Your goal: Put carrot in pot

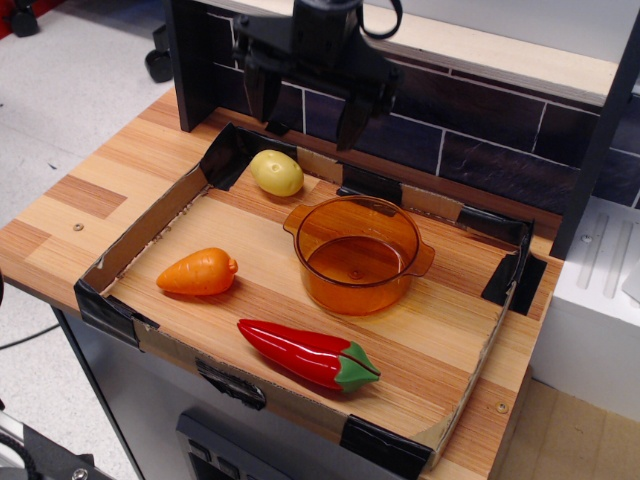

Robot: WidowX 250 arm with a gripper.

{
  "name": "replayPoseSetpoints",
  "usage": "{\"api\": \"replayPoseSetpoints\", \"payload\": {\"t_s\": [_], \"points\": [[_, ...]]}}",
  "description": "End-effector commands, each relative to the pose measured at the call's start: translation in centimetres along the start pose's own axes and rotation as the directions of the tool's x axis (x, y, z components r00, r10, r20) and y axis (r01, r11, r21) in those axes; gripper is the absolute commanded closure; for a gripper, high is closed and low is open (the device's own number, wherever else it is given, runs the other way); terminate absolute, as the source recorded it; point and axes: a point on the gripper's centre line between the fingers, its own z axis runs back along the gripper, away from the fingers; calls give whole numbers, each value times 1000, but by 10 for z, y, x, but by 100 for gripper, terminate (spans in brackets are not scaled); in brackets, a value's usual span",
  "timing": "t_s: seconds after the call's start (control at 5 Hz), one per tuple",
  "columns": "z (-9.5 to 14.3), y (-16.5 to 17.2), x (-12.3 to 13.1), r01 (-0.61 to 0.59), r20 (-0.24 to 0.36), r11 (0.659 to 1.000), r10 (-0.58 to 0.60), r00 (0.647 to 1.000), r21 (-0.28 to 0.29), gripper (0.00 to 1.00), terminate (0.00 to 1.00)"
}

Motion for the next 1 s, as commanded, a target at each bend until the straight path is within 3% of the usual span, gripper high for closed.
{"api": "replayPoseSetpoints", "payload": {"t_s": [0.0, 0.2, 0.4, 0.6, 0.8], "points": [[14, 22, -7, 405, 27, 904, -405, 914, -137, 0, 0], [9, 40, -16, 609, 61, 767, -610, 790, -203, 0, 0], [-8, 47, -29, 767, 82, 575, -782, 617, -285, 0, 0], [-27, 44, -45, 890, 138, 358, -903, 407, -283, 0, 0], [-45, 43, -61, 944, 152, 183, -961, 231, -276, 0, 0]]}}
